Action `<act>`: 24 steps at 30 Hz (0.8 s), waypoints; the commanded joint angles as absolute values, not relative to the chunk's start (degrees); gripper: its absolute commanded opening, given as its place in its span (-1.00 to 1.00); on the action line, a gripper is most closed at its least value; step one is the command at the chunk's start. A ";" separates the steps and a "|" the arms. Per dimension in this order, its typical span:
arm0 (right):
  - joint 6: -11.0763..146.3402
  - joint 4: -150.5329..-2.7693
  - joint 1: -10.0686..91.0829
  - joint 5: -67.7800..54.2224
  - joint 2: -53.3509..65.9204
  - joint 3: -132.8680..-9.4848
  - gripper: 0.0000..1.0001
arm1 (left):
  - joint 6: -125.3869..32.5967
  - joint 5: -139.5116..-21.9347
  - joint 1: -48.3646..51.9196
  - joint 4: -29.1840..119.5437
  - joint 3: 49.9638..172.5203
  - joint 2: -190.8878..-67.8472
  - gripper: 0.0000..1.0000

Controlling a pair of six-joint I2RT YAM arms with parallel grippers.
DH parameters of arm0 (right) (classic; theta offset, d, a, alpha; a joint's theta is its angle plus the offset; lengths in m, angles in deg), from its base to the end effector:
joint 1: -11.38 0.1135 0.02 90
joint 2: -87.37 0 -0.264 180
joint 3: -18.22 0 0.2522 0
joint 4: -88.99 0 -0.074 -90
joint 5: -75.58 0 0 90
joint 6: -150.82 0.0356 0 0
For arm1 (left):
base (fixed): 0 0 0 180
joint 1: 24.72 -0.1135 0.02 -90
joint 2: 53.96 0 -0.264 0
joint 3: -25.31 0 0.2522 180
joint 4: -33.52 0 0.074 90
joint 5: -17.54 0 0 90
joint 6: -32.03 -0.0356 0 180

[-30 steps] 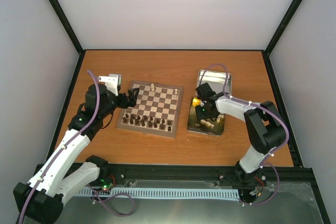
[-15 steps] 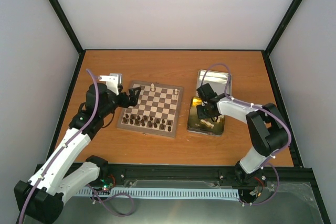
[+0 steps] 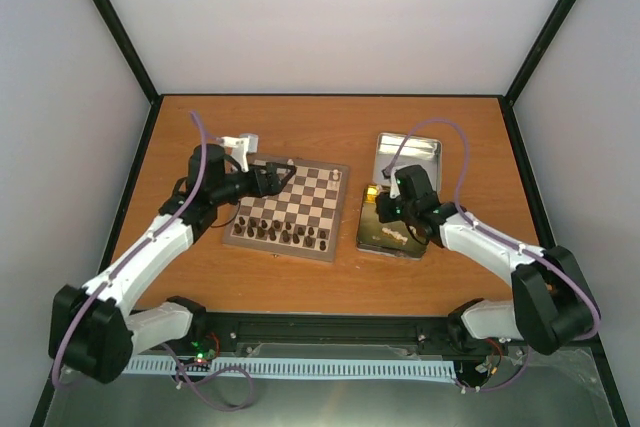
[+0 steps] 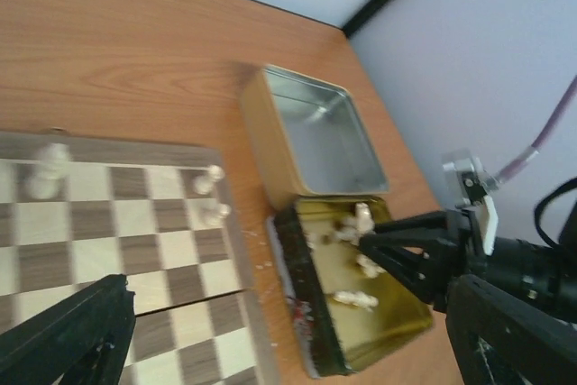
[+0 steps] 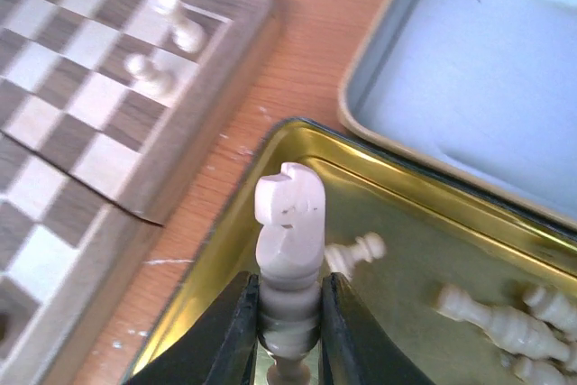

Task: Set up the chess pieces on the board
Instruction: Pick up the chess piece from the storage box.

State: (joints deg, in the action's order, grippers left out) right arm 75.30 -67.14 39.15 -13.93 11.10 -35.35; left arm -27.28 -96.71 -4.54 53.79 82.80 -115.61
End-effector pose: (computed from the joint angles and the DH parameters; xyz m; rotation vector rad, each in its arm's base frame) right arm 0.2346 0.1239 0.1930 -0.2834 2.3971 0.3561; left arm 0.2231 -0.0976 0.2835 0.0960 2.0948 -0.9776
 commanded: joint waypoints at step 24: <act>65.01 -75.11 47.08 5.74 13.42 -37.95 -0.59 | -23.63 -129.55 3.31 50.79 94.56 -142.86 0.45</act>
